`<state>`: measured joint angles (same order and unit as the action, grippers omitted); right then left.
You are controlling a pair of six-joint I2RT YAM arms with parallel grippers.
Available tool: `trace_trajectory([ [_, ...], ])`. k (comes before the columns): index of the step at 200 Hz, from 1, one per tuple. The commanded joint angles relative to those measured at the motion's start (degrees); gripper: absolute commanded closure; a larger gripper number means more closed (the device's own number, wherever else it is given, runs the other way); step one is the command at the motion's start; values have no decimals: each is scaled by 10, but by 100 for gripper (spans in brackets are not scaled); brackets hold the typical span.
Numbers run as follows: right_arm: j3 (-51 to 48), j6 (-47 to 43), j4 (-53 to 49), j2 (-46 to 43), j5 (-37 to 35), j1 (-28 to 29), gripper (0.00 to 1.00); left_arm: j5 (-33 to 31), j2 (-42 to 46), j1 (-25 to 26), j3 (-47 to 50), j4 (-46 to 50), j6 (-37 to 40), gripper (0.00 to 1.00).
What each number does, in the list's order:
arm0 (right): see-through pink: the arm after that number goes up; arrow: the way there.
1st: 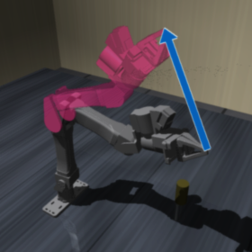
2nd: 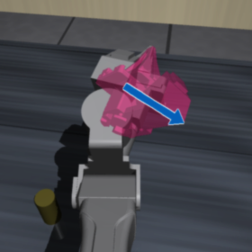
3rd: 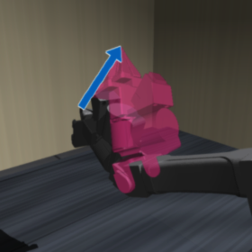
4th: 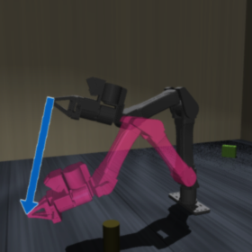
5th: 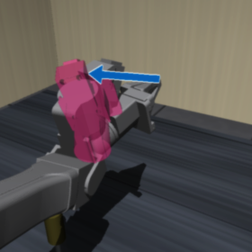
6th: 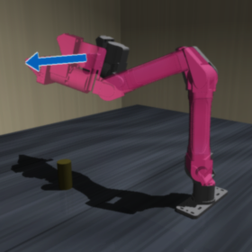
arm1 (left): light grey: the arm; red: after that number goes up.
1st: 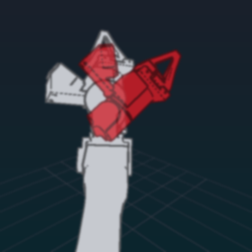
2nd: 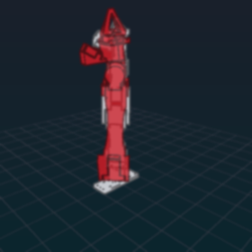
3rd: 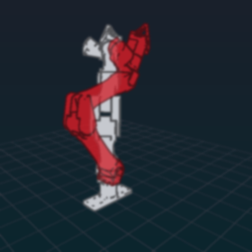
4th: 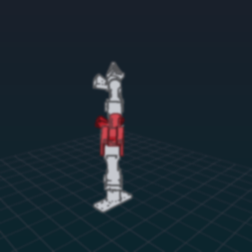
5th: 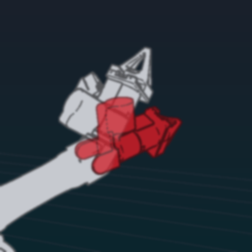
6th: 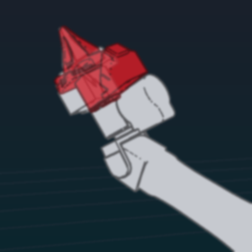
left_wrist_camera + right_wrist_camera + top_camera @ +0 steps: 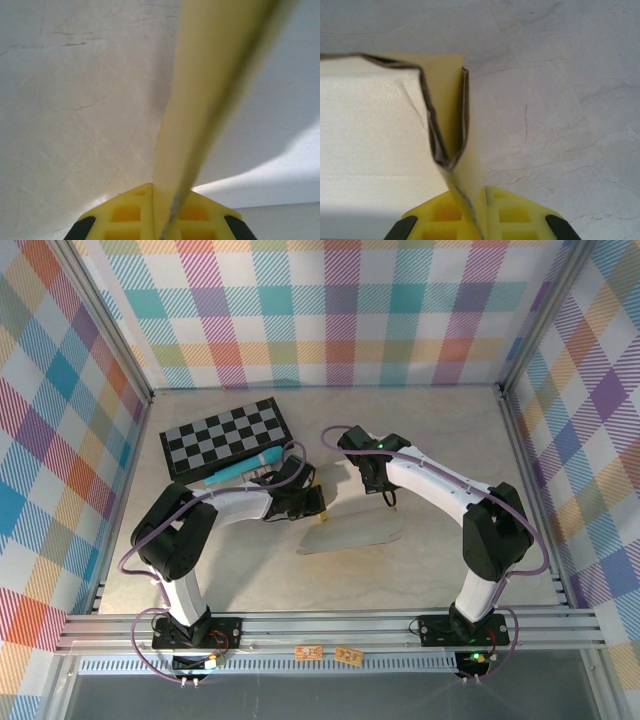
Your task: Fold the paper box
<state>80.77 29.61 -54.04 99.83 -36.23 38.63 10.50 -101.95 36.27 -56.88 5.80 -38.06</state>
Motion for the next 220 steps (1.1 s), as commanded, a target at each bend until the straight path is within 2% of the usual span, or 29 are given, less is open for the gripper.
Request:
trace_trajectory([
  [1, 9, 7, -18, 3, -8, -2, 100, -102, -8, 3, -21, 124, -25, 100],
  [18, 11, 11, -21, 6, -8, -3, 100, -146, -7, 17, -33, 179, -34, 100],
  [39, 13, 17, -23, 10, -5, -2, 100, -141, 2, 20, -39, 184, -37, 100],
  [56, 15, 23, -26, 11, -1, -2, 100, -136, 20, 20, -63, 194, -31, 64],
  [68, 15, 28, -28, 10, 2, -2, 100, -128, 41, 19, -84, 199, -23, 47],
  [78, 15, 33, -27, 9, 7, -5, 100, -112, 59, 16, -106, 203, -21, 41],
  [112, 11, 51, -27, 3, 27, -17, 100, -63, 129, -11, -168, 217, -30, 37],
  [118, 9, 54, -26, 2, 31, -18, 100, -60, 139, -19, -179, 224, -33, 32],
  [135, 5, 61, -23, -2, 41, -26, 100, -51, 155, -45, -218, 262, -37, 31],
  [164, 3, 77, -20, -7, 58, -35, 100, -51, 167, -82, -266, 325, -39, 39],
  [220, -11, 157, -17, -29, 120, -73, 100, -59, 172, -86, -309, 426, -45, 50],
])
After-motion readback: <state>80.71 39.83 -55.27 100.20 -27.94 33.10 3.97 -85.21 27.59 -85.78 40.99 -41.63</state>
